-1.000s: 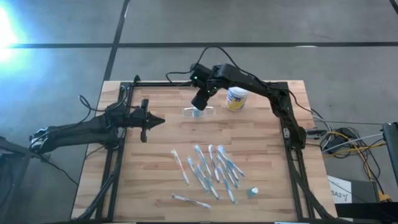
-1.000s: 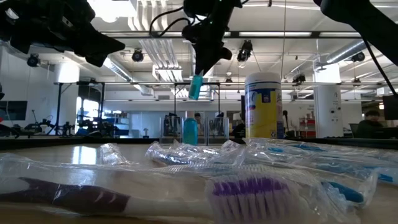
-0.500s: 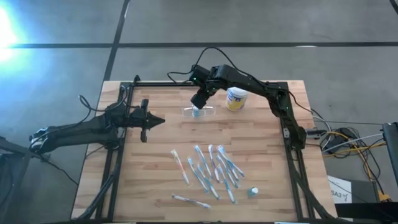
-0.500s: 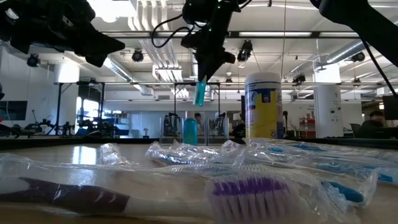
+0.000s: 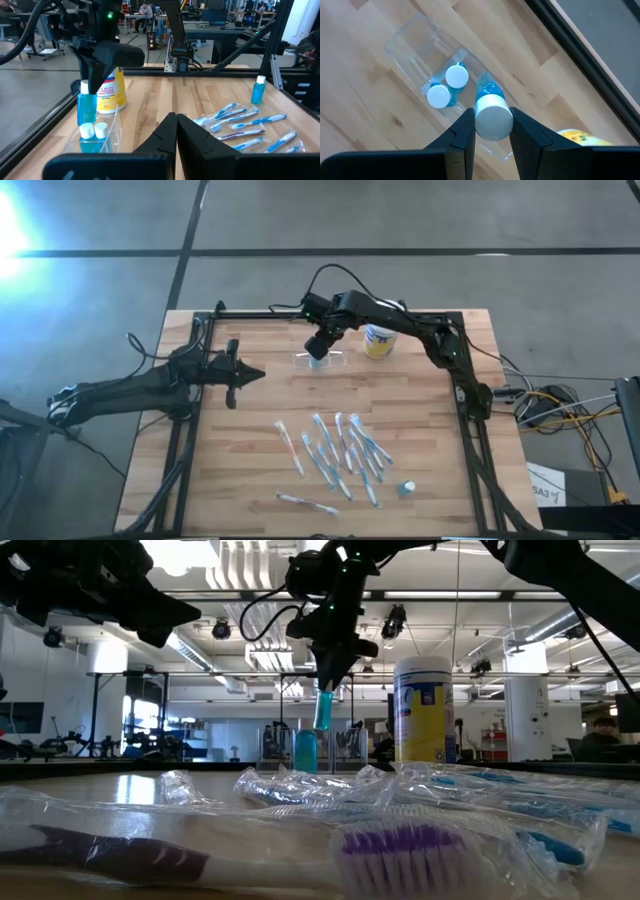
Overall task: Pick & Place toothbrushing station
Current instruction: Put the blue mouthwash bottle into the transparent toothbrush holder
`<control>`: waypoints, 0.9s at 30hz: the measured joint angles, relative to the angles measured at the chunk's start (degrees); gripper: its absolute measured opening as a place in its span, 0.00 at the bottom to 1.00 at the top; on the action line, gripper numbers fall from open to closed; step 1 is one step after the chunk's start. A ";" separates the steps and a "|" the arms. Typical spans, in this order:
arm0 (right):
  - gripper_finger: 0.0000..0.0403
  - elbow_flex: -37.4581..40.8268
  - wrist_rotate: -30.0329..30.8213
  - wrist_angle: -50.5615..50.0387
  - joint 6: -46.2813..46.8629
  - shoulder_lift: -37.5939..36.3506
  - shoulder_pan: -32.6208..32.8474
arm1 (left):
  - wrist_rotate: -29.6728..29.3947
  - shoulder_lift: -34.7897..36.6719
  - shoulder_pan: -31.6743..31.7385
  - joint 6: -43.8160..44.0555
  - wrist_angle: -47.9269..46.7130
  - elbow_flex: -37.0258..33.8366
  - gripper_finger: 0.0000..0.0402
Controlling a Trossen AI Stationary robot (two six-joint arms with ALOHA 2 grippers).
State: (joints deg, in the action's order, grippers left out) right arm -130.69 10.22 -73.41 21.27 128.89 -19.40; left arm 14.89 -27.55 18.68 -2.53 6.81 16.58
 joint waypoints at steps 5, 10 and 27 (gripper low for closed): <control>0.21 0.00 -0.09 -0.06 0.88 0.67 0.00 | -0.02 0.00 0.00 -0.50 -0.02 0.02 0.02; 0.21 0.00 -0.16 0.26 1.08 2.10 -0.02 | -0.02 0.00 -0.02 -0.50 -0.02 0.00 0.02; 0.21 0.19 0.02 1.03 -0.18 3.83 -0.39 | -0.02 0.00 0.00 -0.35 0.00 0.02 0.02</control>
State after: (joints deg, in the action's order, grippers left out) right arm -130.50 10.24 -72.38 21.09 132.73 -19.79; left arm 14.87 -27.55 18.68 -2.88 6.81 16.60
